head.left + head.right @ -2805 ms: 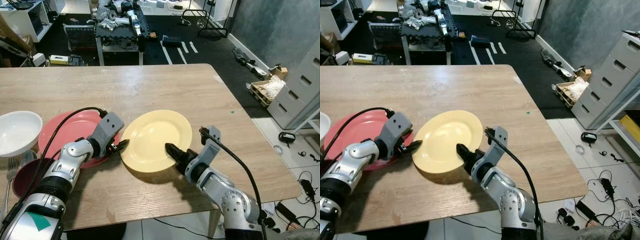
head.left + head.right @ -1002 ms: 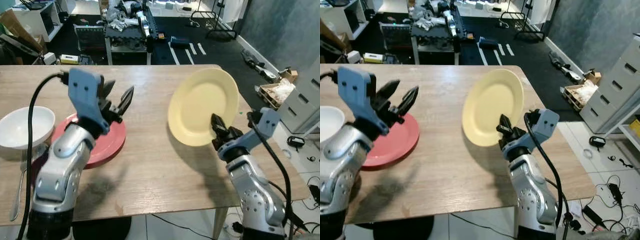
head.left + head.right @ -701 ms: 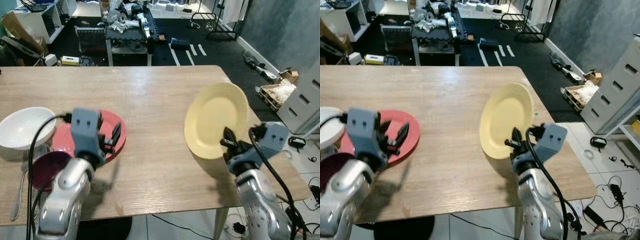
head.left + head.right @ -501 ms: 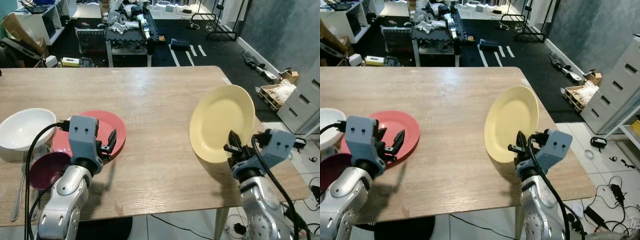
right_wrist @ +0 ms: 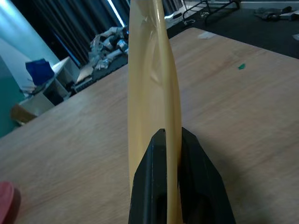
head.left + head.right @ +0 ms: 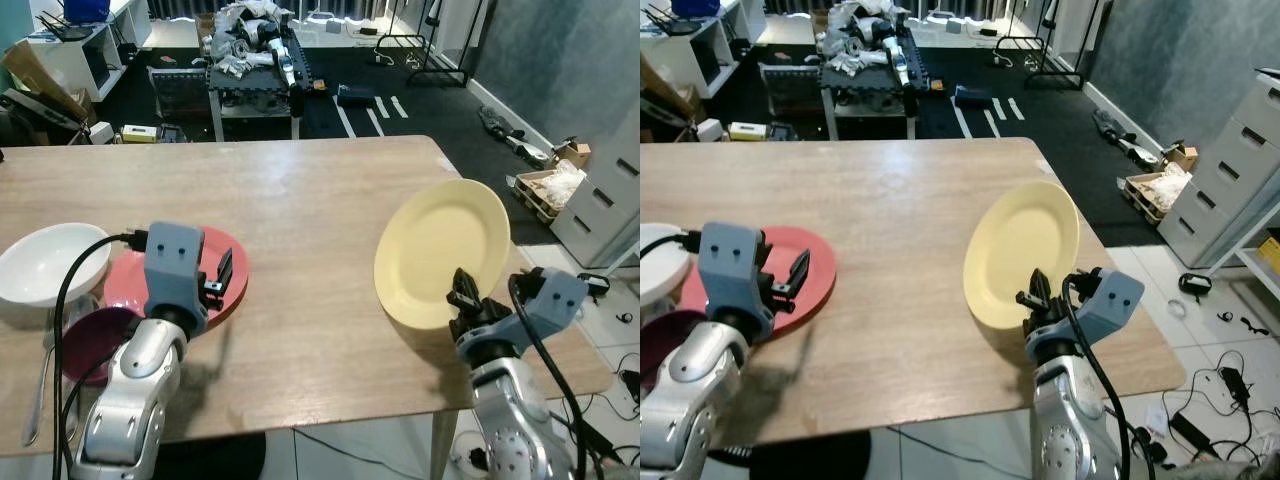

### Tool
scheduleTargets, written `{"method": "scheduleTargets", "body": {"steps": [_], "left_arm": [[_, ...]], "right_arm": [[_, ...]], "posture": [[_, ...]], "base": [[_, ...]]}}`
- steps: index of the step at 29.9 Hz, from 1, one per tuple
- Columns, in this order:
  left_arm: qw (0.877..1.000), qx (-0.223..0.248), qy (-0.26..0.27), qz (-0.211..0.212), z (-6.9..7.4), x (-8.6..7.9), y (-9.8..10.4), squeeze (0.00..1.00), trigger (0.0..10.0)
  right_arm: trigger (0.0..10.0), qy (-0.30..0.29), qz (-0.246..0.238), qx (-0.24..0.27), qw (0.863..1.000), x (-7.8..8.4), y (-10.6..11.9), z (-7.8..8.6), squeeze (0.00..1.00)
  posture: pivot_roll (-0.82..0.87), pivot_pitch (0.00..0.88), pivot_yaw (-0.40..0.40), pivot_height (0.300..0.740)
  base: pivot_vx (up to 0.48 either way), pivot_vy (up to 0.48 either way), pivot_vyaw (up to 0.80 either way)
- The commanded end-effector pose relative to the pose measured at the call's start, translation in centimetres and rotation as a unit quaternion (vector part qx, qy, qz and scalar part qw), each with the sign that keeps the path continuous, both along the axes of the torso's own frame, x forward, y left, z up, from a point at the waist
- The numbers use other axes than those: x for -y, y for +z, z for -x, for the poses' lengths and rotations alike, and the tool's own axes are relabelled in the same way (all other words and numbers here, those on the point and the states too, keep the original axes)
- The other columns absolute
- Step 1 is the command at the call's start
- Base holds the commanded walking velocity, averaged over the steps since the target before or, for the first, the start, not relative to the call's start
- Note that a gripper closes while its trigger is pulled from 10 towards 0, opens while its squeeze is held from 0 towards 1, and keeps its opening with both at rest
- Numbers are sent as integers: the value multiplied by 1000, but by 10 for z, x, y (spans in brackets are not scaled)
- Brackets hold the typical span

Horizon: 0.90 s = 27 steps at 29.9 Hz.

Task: Setting the table

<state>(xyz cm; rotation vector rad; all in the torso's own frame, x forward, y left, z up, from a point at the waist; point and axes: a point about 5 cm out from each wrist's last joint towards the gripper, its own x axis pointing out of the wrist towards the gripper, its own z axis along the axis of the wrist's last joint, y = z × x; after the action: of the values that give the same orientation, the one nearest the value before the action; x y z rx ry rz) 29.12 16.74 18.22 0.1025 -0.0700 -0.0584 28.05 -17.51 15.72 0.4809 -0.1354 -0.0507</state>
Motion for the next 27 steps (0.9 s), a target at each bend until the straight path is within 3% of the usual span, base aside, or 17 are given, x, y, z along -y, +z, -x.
{"method": "scheduleTargets", "body": {"steps": [1,27], "left_arm": [[1000,0,-6,-4,-2,3,-1,0,10000],[1000,2,-25,-2,-7,13,-5,0,10000]], "right_arm": [[10000,-16,-4,-7,1000,6,-5,2,0],[10000,-15,-6,-12,1000,7,-8,2,0]], "posture": [[-30,0,65,740],[-42,0,69,740]], "base": [[0,0,-781],[0,0,-781]]}}
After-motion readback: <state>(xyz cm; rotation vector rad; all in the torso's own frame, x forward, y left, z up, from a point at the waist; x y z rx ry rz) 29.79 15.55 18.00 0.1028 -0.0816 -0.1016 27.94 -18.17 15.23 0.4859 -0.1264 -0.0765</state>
